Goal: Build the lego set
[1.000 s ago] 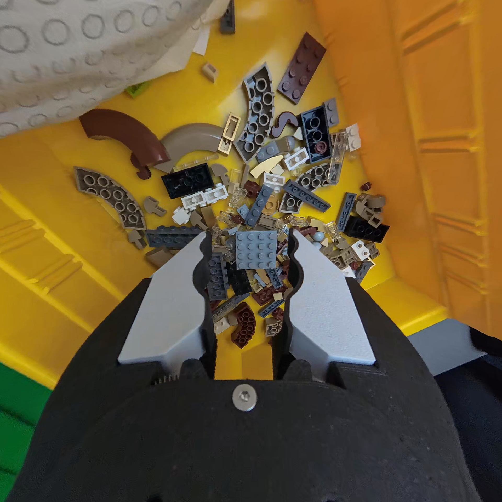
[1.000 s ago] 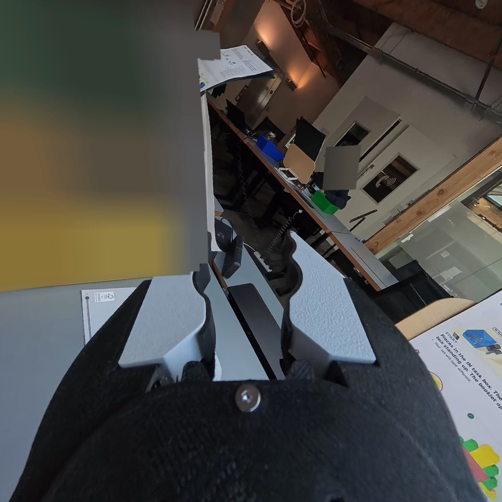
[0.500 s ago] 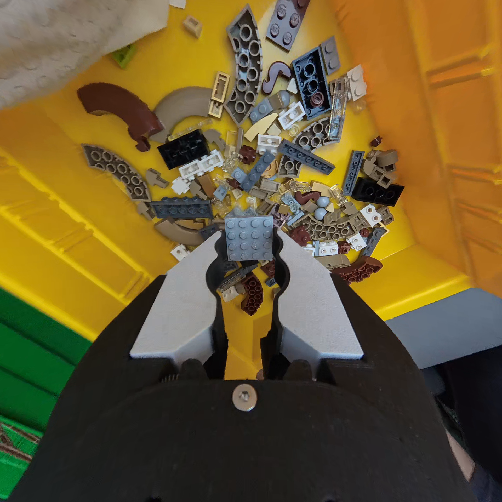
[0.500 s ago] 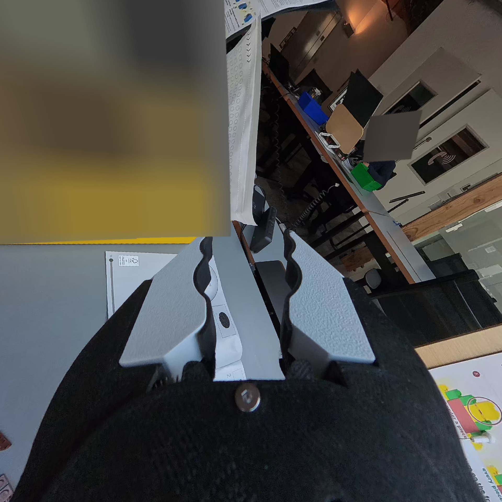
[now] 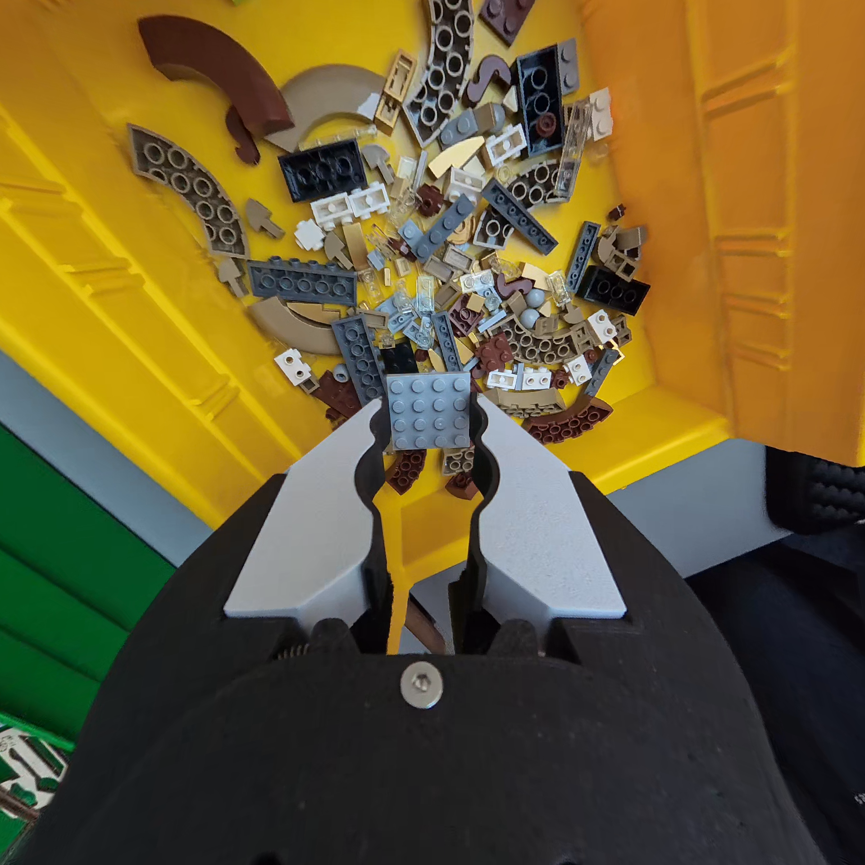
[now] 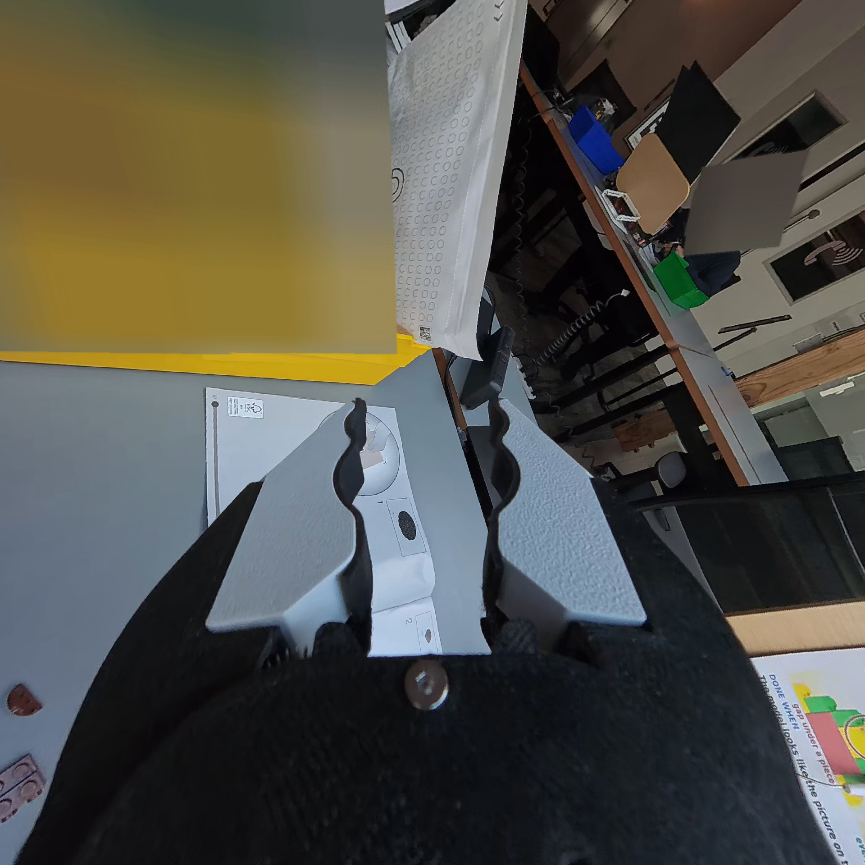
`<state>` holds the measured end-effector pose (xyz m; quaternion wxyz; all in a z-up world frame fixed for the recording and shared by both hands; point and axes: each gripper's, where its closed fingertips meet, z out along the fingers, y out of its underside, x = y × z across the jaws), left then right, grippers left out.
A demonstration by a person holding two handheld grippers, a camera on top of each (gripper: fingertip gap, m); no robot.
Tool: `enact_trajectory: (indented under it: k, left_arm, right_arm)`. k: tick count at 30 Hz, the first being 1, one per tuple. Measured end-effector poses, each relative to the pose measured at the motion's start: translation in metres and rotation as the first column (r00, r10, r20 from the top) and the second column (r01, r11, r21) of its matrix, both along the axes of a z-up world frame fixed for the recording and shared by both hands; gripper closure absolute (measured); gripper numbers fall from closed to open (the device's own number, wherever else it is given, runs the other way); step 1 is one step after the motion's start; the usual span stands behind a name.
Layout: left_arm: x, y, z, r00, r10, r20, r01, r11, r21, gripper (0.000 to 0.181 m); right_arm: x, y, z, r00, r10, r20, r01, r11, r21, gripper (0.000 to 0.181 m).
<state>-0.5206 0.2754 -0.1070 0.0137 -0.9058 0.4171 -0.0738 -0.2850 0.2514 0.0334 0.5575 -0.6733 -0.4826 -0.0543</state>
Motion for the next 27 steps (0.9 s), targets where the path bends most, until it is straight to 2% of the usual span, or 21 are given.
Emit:
enact_trajectory:
  k: [5, 9, 11, 13, 15, 17, 19, 21, 23, 27]
  left_arm:
    - [-0.008, -0.016, -0.017, 0.995, -0.064, -0.081, 0.056, 0.994, -0.097, 0.149]
    - [-0.005, -0.013, -0.022, 0.994, -0.078, -0.081, 0.070, 0.993, -0.092, 0.149]
    - [-0.001, -0.004, -0.020, 0.995, -0.067, -0.067, 0.064, 0.997, -0.049, 0.132]
    - [0.004, 0.010, -0.018, 0.996, -0.068, -0.055, 0.069, 0.997, 0.018, 0.127]
    - [0.011, 0.033, -0.014, 0.994, -0.105, -0.043, 0.110, 0.984, 0.139, 0.134]
    - [0.027, 0.039, -0.014, 0.979, -0.201, 0.006, 0.197, 0.962, 0.191, 0.145]
    - [0.041, 0.044, -0.018, 0.941, -0.339, 0.006, 0.325, 0.907, 0.269, 0.144]
    - [0.045, 0.047, -0.025, 0.896, -0.440, -0.064, 0.435, 0.839, 0.326, 0.149]
    - [0.038, 0.051, -0.030, 0.879, -0.452, -0.149, 0.475, 0.813, 0.336, 0.154]
    - [0.030, 0.054, -0.032, 0.896, -0.412, -0.163, 0.444, 0.837, 0.321, 0.152]
  right_arm:
    - [0.000, 0.000, -0.005, 1.000, 0.006, 0.018, -0.005, 1.000, -0.016, 0.128]
    - [0.000, -0.001, -0.008, 0.999, 0.008, 0.037, -0.007, 1.000, -0.022, 0.128]
    - [0.000, -0.001, -0.008, 0.999, 0.008, 0.044, -0.007, 1.000, -0.023, 0.128]
    - [0.000, -0.002, -0.007, 0.999, 0.011, 0.045, -0.010, 1.000, -0.018, 0.128]
    - [-0.002, -0.003, -0.006, 0.999, 0.017, 0.043, -0.017, 1.000, -0.016, 0.128]
    - [-0.003, -0.004, -0.007, 0.999, 0.021, 0.044, -0.021, 1.000, -0.018, 0.128]
    - [-0.004, -0.005, -0.007, 0.998, 0.026, 0.049, -0.026, 1.000, -0.018, 0.128]
    - [-0.005, -0.006, -0.006, 0.998, 0.032, 0.052, -0.031, 0.999, -0.017, 0.128]
    - [-0.007, -0.008, -0.005, 0.998, 0.041, 0.048, -0.041, 0.999, -0.014, 0.128]
    - [-0.009, -0.010, -0.004, 0.997, 0.049, 0.059, -0.049, 0.999, -0.009, 0.128]
